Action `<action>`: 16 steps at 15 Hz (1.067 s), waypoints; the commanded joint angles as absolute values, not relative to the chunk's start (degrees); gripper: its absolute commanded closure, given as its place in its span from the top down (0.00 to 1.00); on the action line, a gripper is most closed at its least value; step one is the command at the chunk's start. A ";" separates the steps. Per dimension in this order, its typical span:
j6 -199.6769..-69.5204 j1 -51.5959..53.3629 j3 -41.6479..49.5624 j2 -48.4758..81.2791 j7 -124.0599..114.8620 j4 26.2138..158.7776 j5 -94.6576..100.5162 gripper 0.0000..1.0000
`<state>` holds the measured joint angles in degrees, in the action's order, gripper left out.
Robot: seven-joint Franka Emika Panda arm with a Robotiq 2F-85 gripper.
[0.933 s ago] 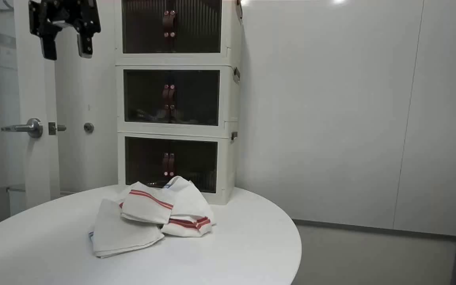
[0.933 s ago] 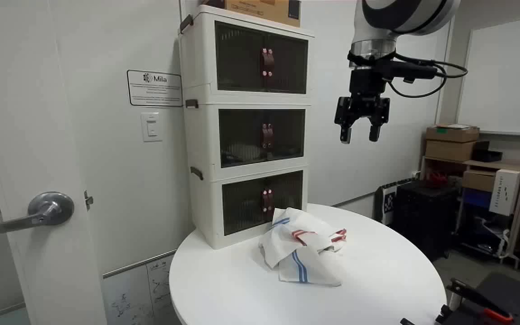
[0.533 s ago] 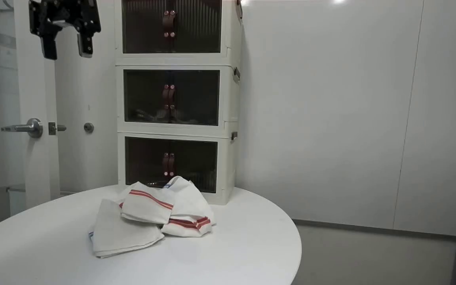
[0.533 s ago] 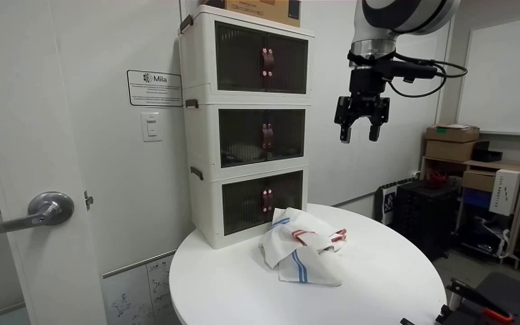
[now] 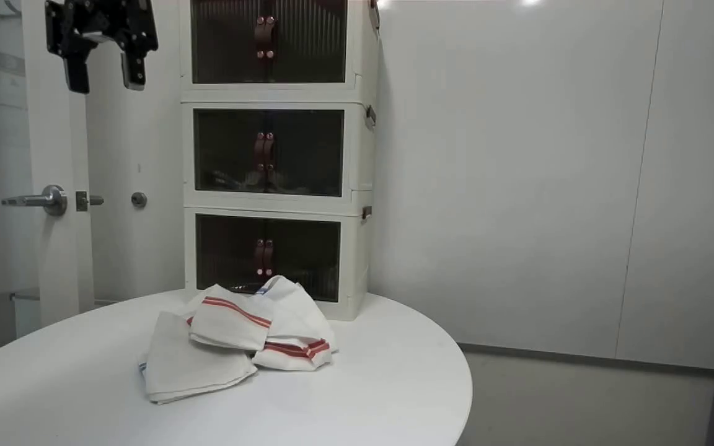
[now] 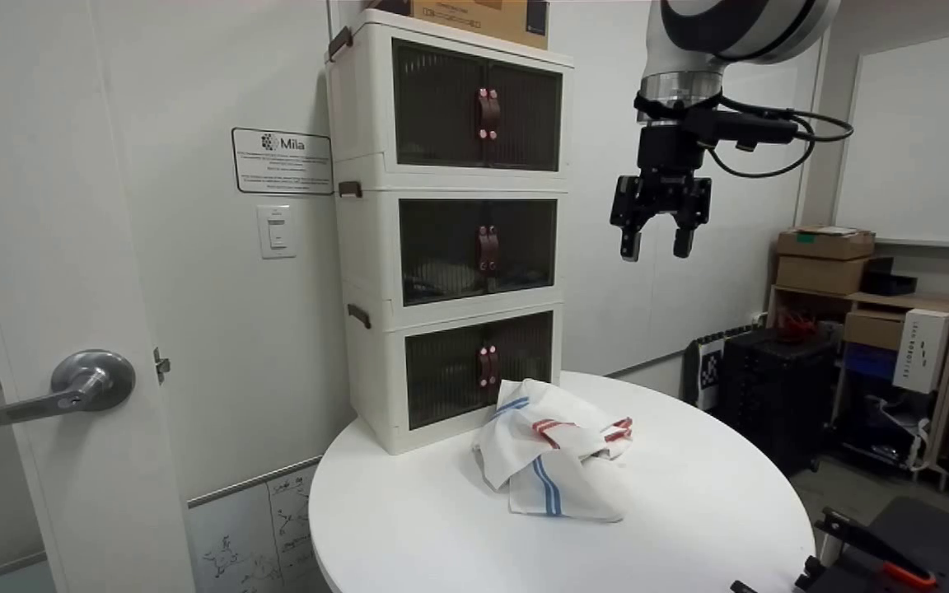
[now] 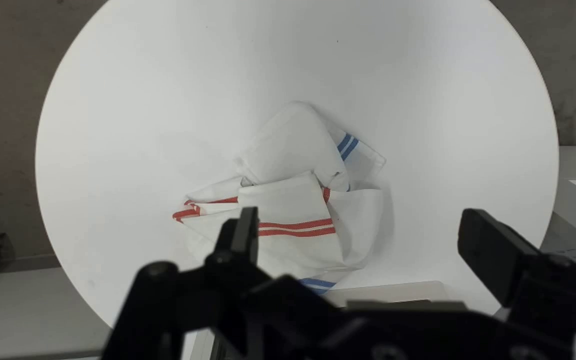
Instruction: Open the doors of the second shelf of the cabinet
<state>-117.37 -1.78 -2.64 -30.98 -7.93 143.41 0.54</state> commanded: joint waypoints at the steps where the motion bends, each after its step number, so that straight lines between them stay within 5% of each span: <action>1: -117.22 -1.58 -2.46 -30.96 -8.00 143.29 0.64 1.00; 16: -123.46 -0.22 -3.74 -26.12 -6.41 140.58 2.01 1.00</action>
